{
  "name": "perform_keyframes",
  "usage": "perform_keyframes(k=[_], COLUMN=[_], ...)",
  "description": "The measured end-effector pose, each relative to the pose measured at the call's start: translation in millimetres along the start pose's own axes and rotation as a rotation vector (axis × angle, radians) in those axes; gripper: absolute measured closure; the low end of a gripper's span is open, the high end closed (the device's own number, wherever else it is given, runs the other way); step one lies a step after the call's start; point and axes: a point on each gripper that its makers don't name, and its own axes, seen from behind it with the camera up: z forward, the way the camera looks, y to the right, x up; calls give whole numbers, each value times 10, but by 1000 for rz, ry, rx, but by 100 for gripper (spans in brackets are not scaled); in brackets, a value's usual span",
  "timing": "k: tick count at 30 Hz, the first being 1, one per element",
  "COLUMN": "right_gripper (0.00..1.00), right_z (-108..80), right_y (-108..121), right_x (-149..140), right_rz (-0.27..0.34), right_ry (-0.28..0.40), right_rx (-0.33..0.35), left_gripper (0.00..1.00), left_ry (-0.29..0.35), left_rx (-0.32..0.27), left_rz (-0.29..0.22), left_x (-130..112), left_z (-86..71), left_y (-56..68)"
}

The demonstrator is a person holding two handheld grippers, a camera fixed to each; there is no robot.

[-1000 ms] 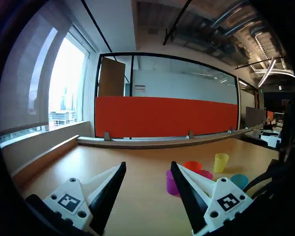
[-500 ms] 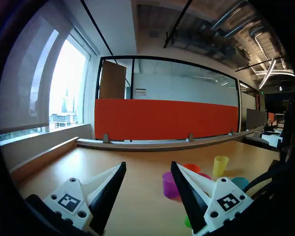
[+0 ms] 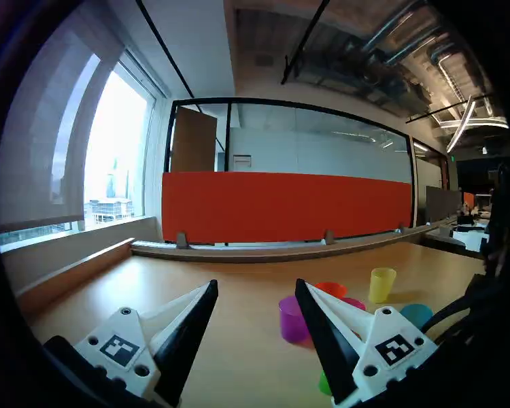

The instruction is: Pour water

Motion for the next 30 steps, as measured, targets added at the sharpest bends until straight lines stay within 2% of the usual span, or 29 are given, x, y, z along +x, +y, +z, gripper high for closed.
perform_keyframes(k=[5,12,20,24,30], right_gripper=[3,2,1,0,1], right_z=[30,43,54,60,57], right_y=[-8,-24,-108,-90,-66], right_x=[-3,17,43,63,96], right_rz=[-13,-3,-50,-66,-53], right_ry=[-7,-11,-17,-19,-21], right_rx=[-6,-18,-20,-29,-42], left_gripper=[16,16,16,16,16], left_ry=[12,36,46,51,54], left_rx=[-2,20,31,49,77], left_rz=[1,12,4,-1,-1], left_x=[-43,-8,-97,-128,-175], left_z=[12,41,72,70,73], left_y=[13,-51,-32,-79,-134])
